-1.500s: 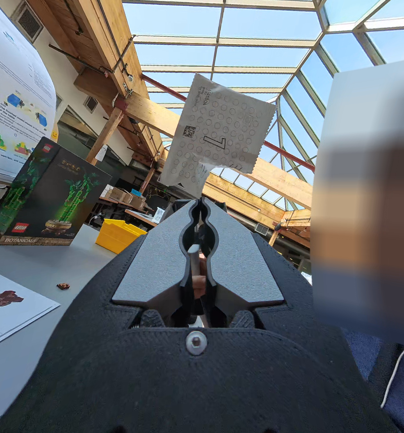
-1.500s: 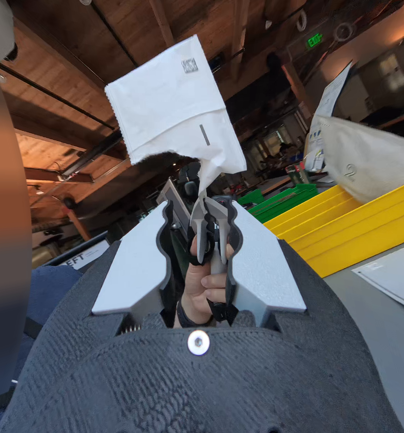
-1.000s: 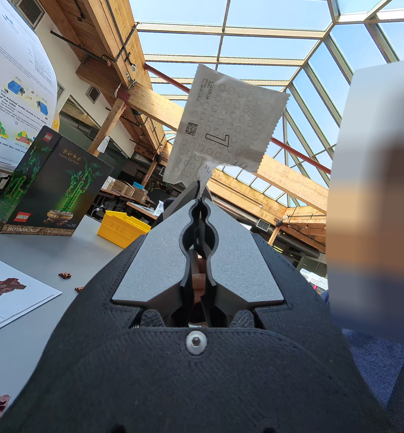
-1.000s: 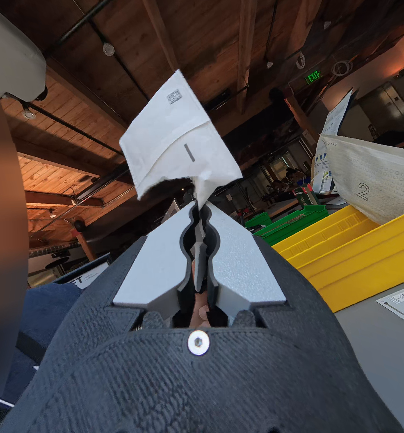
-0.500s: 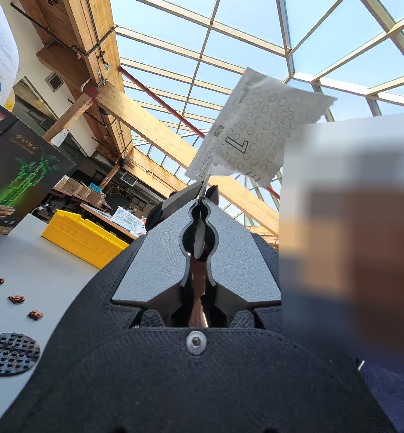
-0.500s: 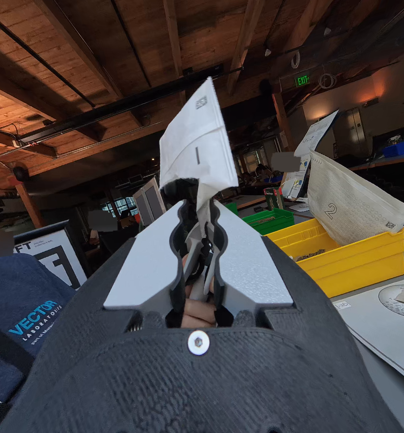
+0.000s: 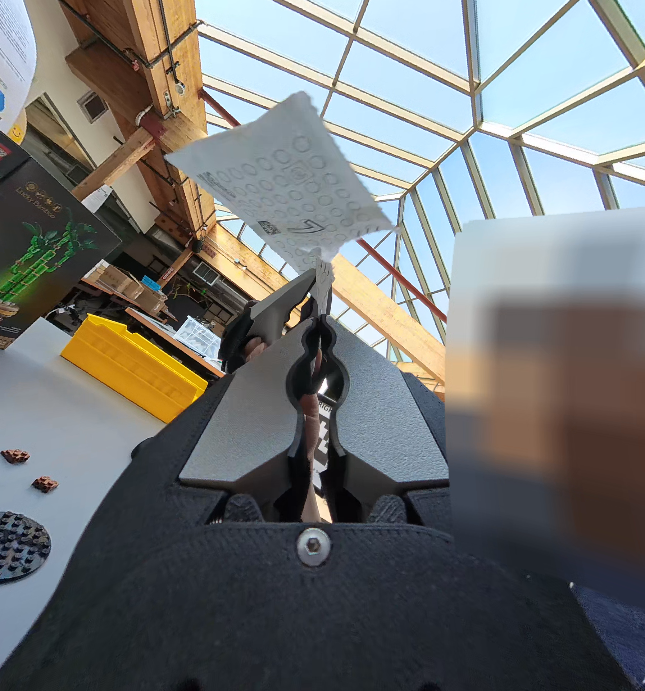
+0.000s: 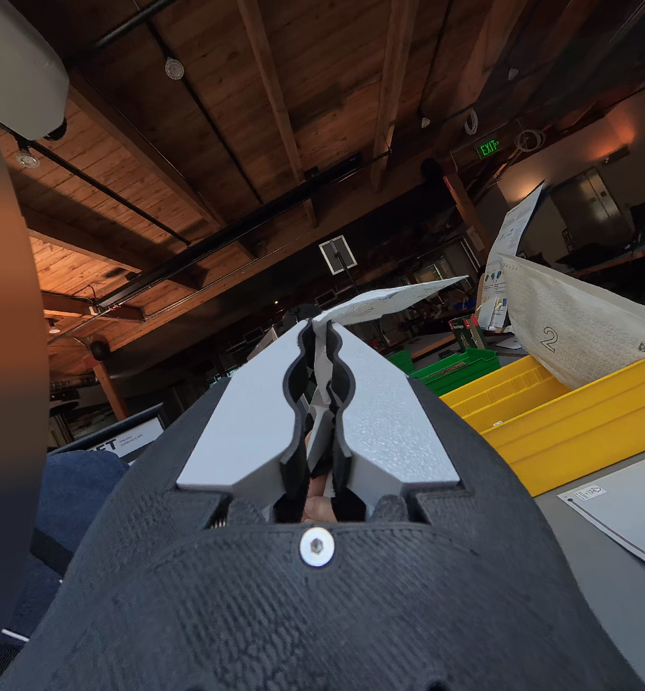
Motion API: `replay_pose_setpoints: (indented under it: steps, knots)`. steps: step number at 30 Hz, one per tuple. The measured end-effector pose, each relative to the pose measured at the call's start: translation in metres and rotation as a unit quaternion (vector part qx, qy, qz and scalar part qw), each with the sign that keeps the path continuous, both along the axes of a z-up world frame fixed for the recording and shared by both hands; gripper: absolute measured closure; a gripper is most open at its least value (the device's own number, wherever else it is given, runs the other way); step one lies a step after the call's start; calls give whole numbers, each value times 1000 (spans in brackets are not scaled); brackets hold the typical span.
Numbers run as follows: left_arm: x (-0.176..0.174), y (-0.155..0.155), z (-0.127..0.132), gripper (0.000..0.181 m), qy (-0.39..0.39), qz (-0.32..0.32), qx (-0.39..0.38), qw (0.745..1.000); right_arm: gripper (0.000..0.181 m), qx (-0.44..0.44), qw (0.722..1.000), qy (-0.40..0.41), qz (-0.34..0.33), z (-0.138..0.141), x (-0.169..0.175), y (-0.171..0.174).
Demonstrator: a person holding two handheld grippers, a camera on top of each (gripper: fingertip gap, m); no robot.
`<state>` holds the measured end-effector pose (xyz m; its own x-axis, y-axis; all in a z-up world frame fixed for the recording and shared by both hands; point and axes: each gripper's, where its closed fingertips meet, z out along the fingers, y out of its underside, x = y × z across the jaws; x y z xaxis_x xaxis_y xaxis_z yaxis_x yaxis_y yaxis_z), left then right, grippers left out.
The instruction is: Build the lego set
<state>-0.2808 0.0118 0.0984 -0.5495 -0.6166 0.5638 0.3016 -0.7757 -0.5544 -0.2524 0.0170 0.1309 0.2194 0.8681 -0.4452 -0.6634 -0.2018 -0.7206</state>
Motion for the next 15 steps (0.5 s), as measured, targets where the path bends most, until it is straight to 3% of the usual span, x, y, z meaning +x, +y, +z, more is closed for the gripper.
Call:
replay_pose_setpoints:
  steps: [1,4,5,6,10,11,12,13,15]
  knots:
    - [1,0,0,181,8,9,9,1000,178,-3,1000,6,4,-2,3,1]
    - [4,-1,-2,181,43,45,60,996,168,-3,999,39,18,0,11,-3]
    - [4,0,-3,181,55,57,77,994,180,3,998,55,41,3,15,-8]
    - [4,0,-3,181,65,66,93,991,181,0,997,47,59,1,14,-11]
    - [8,-5,-2,181,108,95,153,978,181,5,999,33,28,-2,22,-7]
    - [8,-7,-2,181,116,96,163,975,163,8,999,36,32,0,22,-8]
    - [10,-9,-2,181,128,92,173,972,167,10,998,33,46,1,22,-12]
    - [11,-9,-4,181,140,91,181,969,181,22,998,22,61,2,20,-18]
    - [13,-7,-6,181,160,100,192,963,181,-4,1000,4,31,-5,27,-10]
